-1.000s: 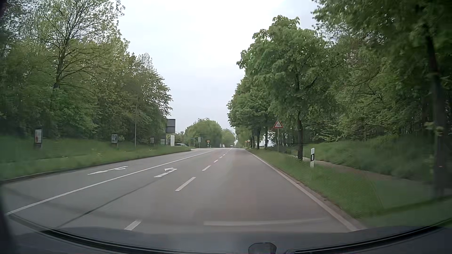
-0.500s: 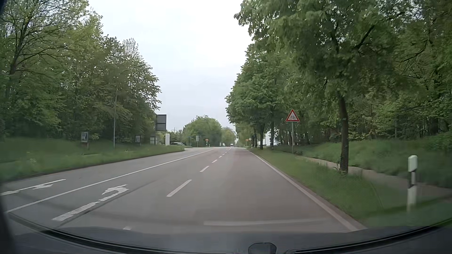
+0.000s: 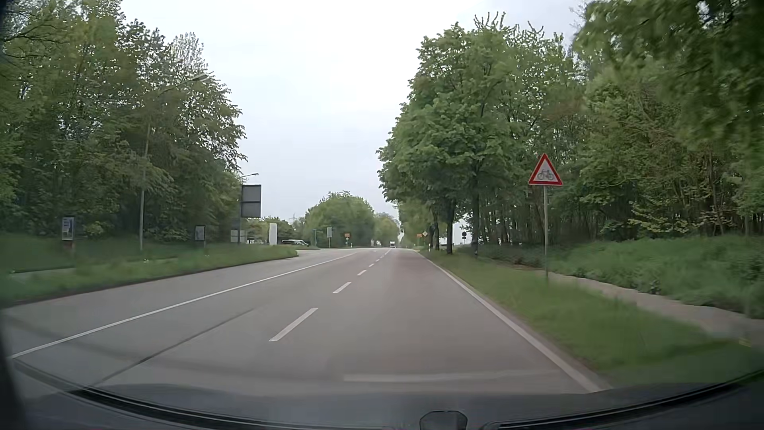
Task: Follow the waypoints while adhering to traffic rules and regulations
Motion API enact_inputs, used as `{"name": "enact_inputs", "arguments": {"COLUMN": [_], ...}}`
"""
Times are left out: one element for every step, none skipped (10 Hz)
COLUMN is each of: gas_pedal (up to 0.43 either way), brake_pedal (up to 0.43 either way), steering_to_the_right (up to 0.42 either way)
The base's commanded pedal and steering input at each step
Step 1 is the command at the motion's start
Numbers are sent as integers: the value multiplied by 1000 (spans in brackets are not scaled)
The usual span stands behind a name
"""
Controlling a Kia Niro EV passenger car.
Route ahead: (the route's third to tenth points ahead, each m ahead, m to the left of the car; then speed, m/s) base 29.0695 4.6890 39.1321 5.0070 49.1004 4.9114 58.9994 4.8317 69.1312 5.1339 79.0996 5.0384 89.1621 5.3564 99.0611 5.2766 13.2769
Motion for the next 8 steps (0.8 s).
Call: {"name": "enact_inputs", "arguments": {"gas_pedal": [79,79,79,79,79,79,79,79], "brake_pedal": [0,0,0,0,0,0,0,0], "steering_to_the_right": [-1,-1,-1,-1,-1,-1,-1,-1]}}
